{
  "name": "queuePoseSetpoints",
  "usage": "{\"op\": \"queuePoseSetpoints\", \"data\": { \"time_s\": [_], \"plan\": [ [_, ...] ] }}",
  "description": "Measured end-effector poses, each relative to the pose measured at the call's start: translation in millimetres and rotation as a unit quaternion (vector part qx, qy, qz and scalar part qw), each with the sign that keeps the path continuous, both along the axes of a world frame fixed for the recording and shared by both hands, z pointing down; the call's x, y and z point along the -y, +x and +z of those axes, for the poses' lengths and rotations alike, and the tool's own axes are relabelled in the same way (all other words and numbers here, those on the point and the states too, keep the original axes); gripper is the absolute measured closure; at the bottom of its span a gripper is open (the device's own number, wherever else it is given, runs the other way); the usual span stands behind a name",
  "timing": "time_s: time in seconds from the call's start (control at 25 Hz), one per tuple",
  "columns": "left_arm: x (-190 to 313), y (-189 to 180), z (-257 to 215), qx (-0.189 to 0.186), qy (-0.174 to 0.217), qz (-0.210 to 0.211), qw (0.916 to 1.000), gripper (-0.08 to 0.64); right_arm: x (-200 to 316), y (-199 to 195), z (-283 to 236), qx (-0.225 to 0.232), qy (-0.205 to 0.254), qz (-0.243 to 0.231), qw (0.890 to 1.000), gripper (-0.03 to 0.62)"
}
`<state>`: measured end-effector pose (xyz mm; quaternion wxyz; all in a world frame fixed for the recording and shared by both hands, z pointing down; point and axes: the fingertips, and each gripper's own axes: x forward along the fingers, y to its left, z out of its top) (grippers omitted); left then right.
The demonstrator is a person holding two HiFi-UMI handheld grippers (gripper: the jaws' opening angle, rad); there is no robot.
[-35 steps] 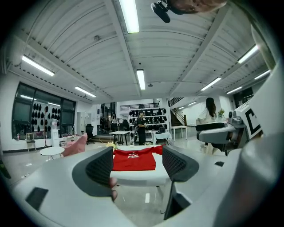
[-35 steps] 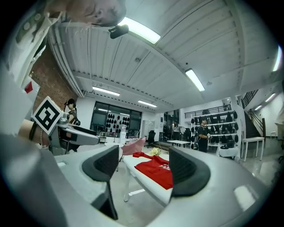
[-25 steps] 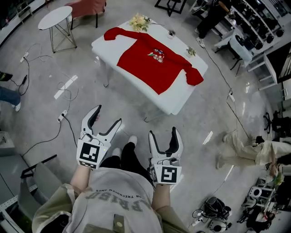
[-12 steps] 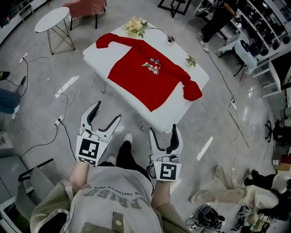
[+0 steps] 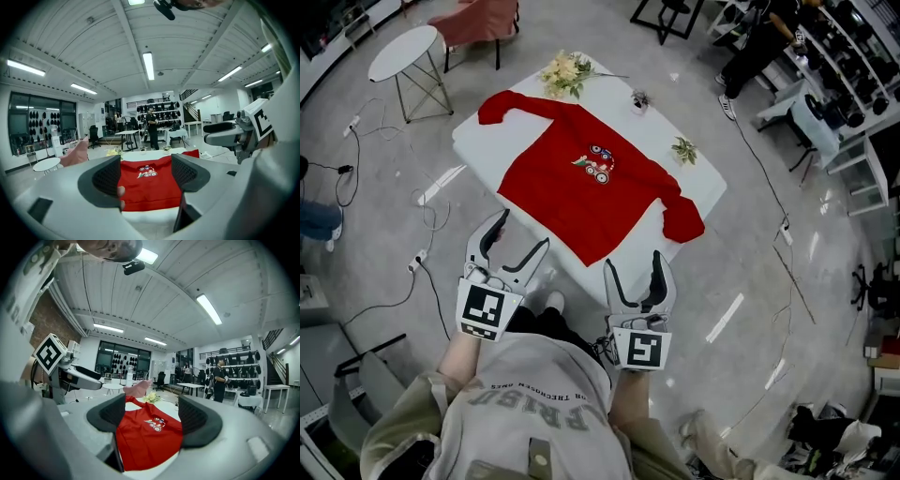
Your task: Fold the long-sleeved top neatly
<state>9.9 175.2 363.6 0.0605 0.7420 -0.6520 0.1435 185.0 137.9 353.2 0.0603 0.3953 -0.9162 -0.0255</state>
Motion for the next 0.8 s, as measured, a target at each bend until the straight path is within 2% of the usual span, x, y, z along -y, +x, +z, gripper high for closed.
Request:
{"op": "queuePoseSetpoints", "data": {
  "time_s": [0.4, 0.48, 0.64, 0.72, 0.8],
  "plan": [
    [30.1, -25.2, 49.4, 0.007, -0.070, -0.006, 0.9975, 0.232, 36.0, -9.0, 43.6, -0.008, -0.051, 0.009, 0.999, 0.249],
    [38.1, -37.5, 66.2, 0.024, -0.088, -0.003, 0.9958, 0.232, 41.4, -12.1, 54.6, -0.008, -0.062, 0.019, 0.998, 0.249],
    [49.6, -67.1, 107.0, 0.083, -0.139, 0.017, 0.9867, 0.232, 46.4, -15.2, 83.6, -0.004, -0.106, 0.050, 0.993, 0.249],
    [58.8, -88.8, 125.7, 0.090, -0.162, 0.019, 0.9825, 0.232, 49.1, -23.4, 99.6, -0.003, -0.125, 0.062, 0.990, 0.249],
    [71.8, -107.4, 143.0, 0.080, -0.184, 0.024, 0.9793, 0.232, 51.6, -34.5, 118.1, -0.012, -0.143, 0.065, 0.988, 0.249]
  ]
}}
